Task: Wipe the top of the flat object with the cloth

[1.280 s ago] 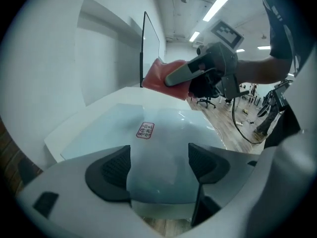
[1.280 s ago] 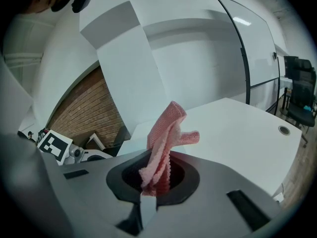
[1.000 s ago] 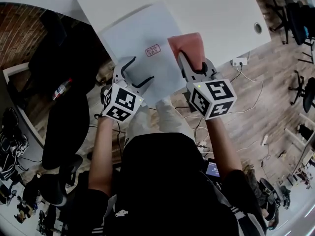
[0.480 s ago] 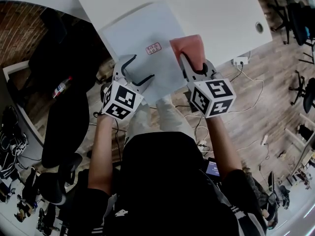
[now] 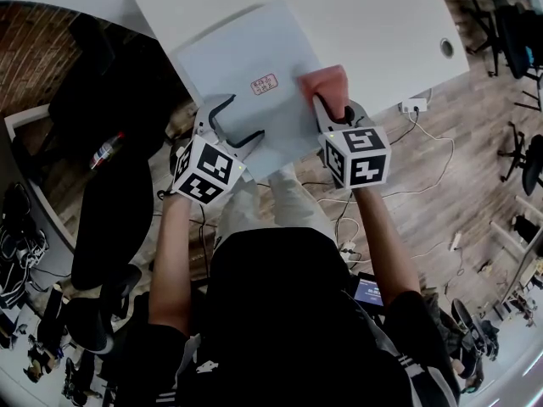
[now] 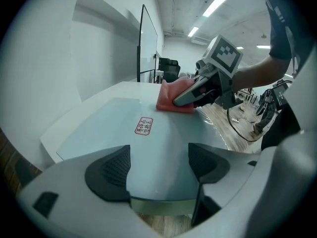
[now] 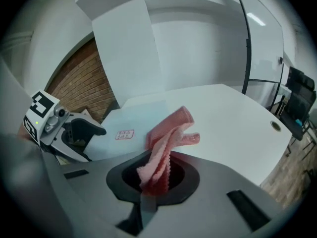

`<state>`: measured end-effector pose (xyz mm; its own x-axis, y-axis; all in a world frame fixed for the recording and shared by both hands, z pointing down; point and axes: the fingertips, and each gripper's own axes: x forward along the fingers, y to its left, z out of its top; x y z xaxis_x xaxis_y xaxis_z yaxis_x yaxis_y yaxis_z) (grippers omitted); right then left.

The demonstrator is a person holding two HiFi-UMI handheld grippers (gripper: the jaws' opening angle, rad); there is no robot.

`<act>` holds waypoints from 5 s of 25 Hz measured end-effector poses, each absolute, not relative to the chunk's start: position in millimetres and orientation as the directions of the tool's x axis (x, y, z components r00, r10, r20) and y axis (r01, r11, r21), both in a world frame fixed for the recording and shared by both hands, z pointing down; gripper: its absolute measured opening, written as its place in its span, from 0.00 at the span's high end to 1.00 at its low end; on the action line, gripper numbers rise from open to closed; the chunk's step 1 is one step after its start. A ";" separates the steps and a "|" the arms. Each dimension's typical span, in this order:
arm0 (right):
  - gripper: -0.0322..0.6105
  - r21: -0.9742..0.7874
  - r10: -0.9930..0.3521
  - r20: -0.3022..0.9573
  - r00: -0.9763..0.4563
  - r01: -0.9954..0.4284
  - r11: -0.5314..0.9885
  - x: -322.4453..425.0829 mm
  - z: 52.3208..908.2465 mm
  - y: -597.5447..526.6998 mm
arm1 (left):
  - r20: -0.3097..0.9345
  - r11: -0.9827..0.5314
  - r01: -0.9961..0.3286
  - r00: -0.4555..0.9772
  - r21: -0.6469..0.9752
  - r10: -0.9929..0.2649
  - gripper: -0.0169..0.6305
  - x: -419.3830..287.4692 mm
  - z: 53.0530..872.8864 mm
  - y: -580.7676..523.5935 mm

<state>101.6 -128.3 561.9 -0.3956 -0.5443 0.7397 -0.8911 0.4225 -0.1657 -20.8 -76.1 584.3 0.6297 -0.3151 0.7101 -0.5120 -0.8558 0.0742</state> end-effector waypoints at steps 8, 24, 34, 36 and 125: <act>0.88 -0.126 -0.516 0.780 -0.354 -0.897 0.424 105.9 574.0 -123.2 | 0.712 -0.861 -0.503 0.631 0.072 -0.309 0.42 -20.5 584.7 -75.3; 0.88 -0.178 -0.455 0.792 -0.407 -0.867 0.466 74.7 578.6 -124.6 | 0.718 -0.867 -0.493 0.629 0.072 -0.299 0.42 -20.9 587.1 -77.0; 0.88 -0.192 -0.350 0.783 -0.514 -0.735 0.650 -7.5 574.6 -109.0 | 0.718 -0.866 -0.496 0.626 0.065 -0.304 0.42 -21.7 586.7 -75.9; 0.88 -0.199 -0.339 0.779 -0.527 -0.720 0.665 -16.8 574.6 -104.7 | 0.717 -0.865 -0.498 0.625 0.061 -0.309 0.42 -21.5 586.8 -75.4; 0.88 -0.051 -0.490 0.799 -0.349 -0.851 0.523 68.9 578.2 -191.5 | 0.710 -0.867 -0.493 0.635 0.070 -0.304 0.42 -22.4 588.7 -76.3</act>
<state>68.9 -191.5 578.2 -0.3486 -0.4897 0.7991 -0.8507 0.5231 -0.0505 -22.4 -76.3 588.7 0.6349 -0.3040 0.7103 -0.4931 -0.8672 0.0696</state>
